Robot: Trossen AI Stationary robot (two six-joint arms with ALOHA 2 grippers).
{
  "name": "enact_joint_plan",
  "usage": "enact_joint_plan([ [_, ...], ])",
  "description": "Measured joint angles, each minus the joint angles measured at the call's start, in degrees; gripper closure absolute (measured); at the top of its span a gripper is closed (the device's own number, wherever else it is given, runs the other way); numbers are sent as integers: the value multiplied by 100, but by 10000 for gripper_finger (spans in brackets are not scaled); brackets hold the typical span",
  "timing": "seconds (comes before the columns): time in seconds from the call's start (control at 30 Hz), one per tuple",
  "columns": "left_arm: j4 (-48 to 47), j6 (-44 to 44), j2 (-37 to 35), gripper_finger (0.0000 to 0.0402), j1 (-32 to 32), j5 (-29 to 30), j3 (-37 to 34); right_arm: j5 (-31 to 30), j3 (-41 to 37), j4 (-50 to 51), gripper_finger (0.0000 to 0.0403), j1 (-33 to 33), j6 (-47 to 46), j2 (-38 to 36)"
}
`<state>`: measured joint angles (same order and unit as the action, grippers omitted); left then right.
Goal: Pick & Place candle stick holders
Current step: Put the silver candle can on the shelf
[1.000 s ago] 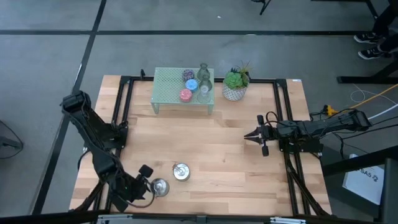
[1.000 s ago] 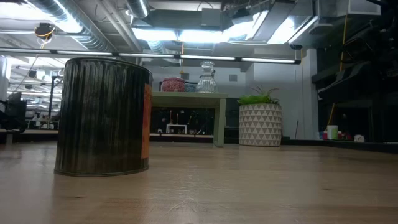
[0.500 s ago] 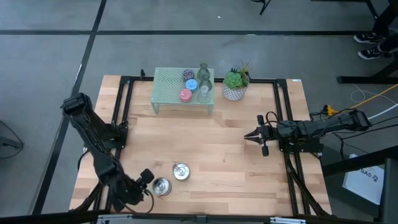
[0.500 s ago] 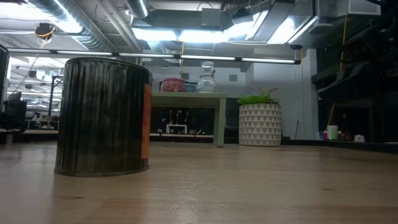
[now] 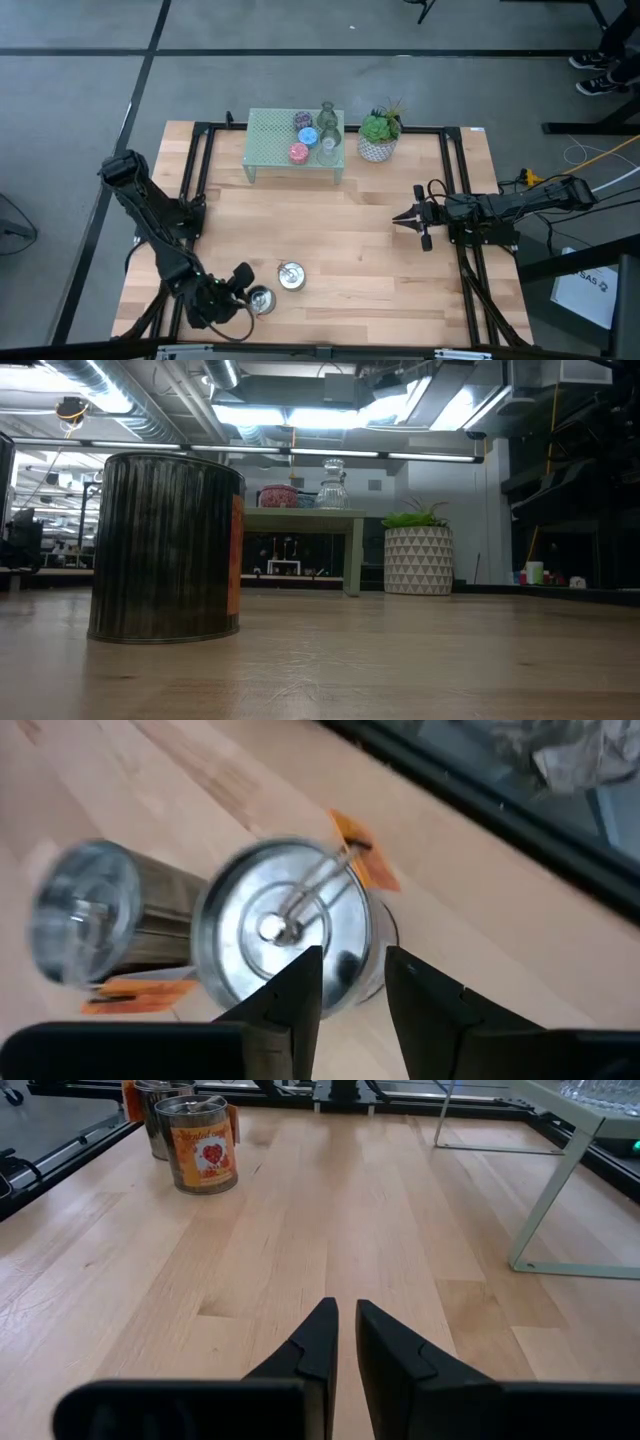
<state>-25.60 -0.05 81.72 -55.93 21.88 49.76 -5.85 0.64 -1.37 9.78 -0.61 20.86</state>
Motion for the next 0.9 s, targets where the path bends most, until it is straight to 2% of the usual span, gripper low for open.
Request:
enact_joint_plan([
  [0.17,47,93,264,293,135,-316,12,0,0,0,359,0,1,0],
  [0.33,106,147,375,299,140,-255,30,0,0,2,359,0,1,0],
  [0.43,106,148,382,320,134,-130,26,0,0,0,359,0,1,0],
  [0.63,54,-16,385,389,141,156,17,0,0,0,359,0,0,0],
  [0.9,-223,-419,388,396,294,205,13,0,0,0,359,0,1,0],
])
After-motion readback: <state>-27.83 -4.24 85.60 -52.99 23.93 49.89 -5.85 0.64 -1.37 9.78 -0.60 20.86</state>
